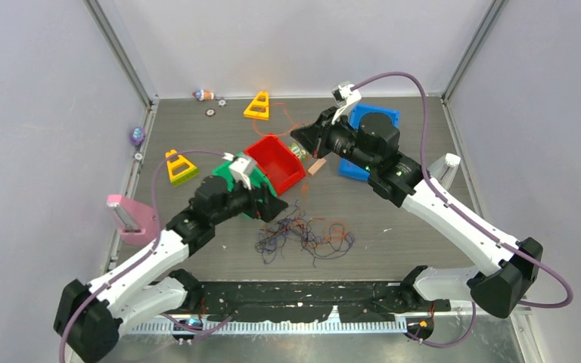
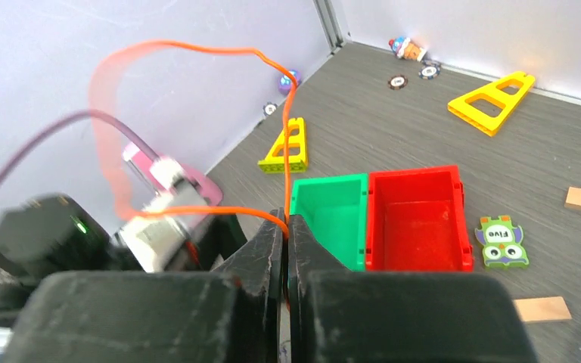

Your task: Untangle the cables

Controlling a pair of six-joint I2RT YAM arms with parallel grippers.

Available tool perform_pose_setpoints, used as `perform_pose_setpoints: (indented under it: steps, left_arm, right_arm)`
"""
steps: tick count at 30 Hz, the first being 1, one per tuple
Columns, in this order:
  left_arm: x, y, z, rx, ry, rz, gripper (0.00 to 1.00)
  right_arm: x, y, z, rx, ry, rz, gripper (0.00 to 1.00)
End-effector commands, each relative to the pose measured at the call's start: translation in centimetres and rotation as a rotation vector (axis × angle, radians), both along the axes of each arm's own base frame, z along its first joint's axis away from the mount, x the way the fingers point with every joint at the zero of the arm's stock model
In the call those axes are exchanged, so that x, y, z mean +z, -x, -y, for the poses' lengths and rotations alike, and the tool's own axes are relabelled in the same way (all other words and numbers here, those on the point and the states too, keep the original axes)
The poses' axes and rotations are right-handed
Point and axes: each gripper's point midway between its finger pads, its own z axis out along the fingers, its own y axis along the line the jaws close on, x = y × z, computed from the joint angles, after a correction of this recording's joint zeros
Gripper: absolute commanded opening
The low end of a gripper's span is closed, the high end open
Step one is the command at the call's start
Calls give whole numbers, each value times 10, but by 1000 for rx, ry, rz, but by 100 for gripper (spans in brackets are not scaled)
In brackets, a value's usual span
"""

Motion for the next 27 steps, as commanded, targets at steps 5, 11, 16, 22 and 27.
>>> perform_pose_setpoints:
  steps: [5, 11, 16, 22, 27]
  left_arm:
    - [-56, -4, 26, -55, -173, -55, 81]
    - [-105, 12, 43, -103, -188, -182, 63]
    - [-141, 23, 52, -126, -186, -269, 33]
    - [-154, 37, 61, -198, -139, -306, 0]
    - [-167, 42, 56, -201, -169, -326, 0]
  right_arm:
    - [67, 1, 23, -88, -127, 42, 5]
    - [92, 1, 39, -125, -158, 75, 5]
    - [99, -1, 54, -166, -151, 85, 5]
    - [123, -8, 94, -283, -121, 139, 5]
    - [145, -17, 137, -426, -114, 187, 5]
